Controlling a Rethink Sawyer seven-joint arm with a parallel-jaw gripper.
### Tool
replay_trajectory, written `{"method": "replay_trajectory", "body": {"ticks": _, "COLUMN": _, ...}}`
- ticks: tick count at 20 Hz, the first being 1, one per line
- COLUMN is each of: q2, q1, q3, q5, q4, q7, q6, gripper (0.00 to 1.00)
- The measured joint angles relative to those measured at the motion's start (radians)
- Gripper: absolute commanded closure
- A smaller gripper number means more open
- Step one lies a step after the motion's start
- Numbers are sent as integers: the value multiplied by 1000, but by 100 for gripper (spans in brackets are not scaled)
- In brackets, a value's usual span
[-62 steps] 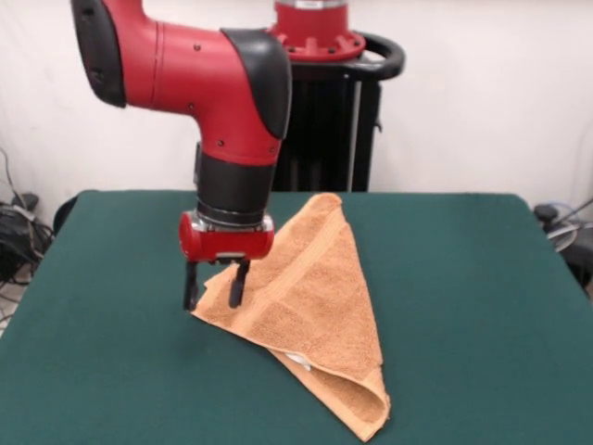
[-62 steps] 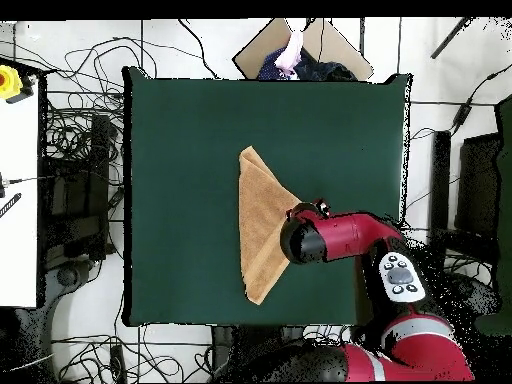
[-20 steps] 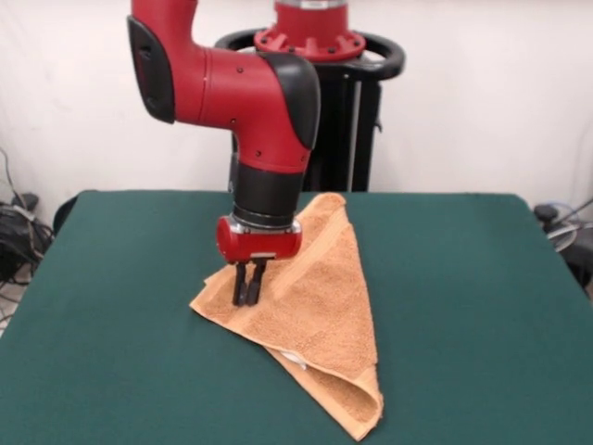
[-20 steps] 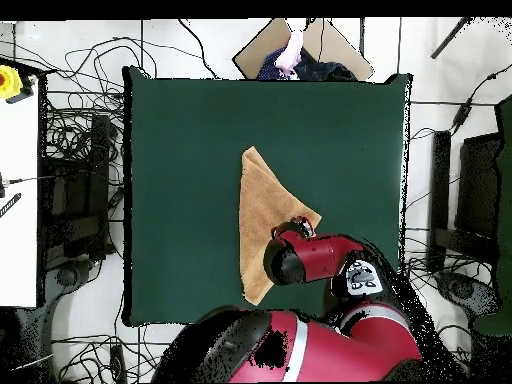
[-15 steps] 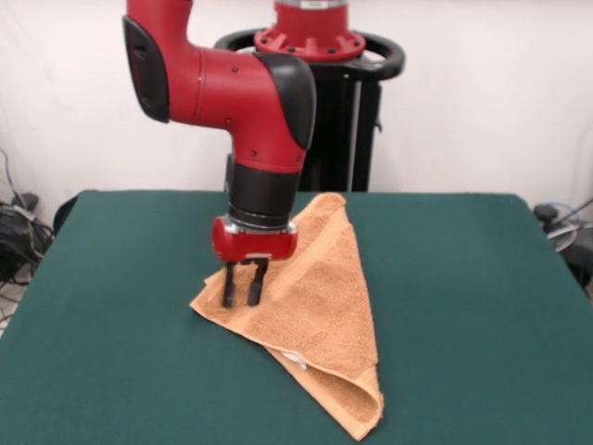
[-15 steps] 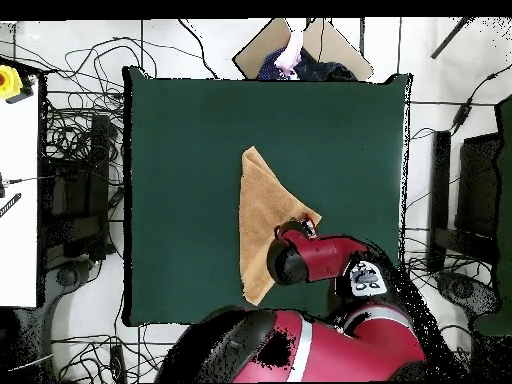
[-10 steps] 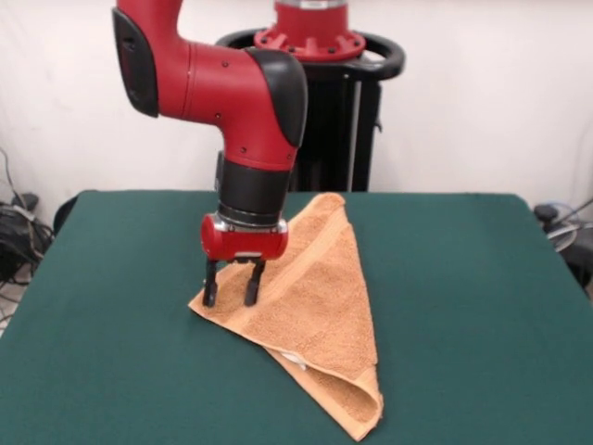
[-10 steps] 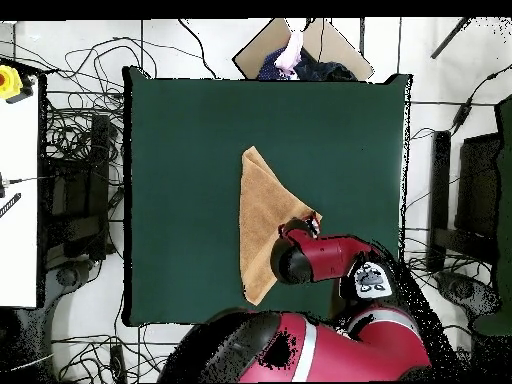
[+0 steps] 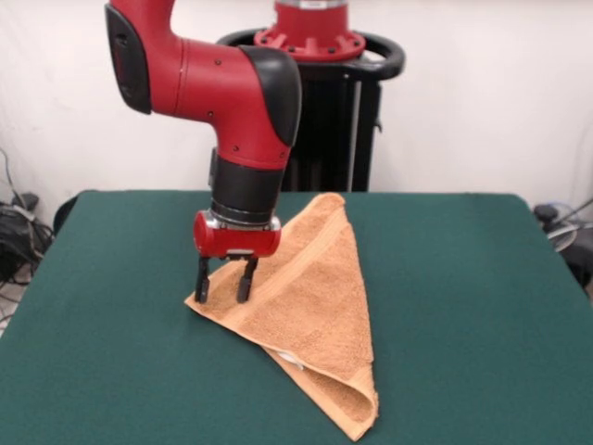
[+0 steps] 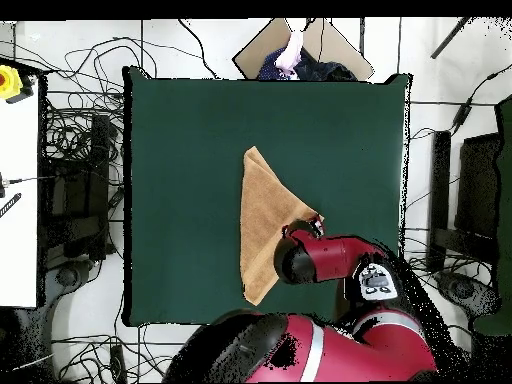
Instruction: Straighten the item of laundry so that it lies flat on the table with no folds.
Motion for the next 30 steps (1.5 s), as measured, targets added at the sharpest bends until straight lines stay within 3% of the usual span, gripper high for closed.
{"method": "replay_trajectory", "body": {"ticks": 12, "q2": -5, "q1": -88, "q3": 53, "q5": 0, "q4": -9, "q7": 0, "q6": 63, "gripper": 0}}
{"method": "replay_trajectory", "body": {"ticks": 28, "q2": -4, "q1": -117, "q3": 84, "q5": 0, "q4": -6, "q7": 0, "q6": 67, "gripper": 0}}
{"method": "replay_trajectory", "body": {"ticks": 29, "q2": -4, "q1": -119, "q3": 86, "q5": 0, "q4": -4, "q7": 0, "q6": 66, "gripper": 100}}
{"method": "replay_trajectory", "body": {"ticks": 30, "q2": -2, "q1": -118, "q3": 92, "q5": 0, "q4": -1, "q7": 0, "q6": 67, "gripper": 100}}
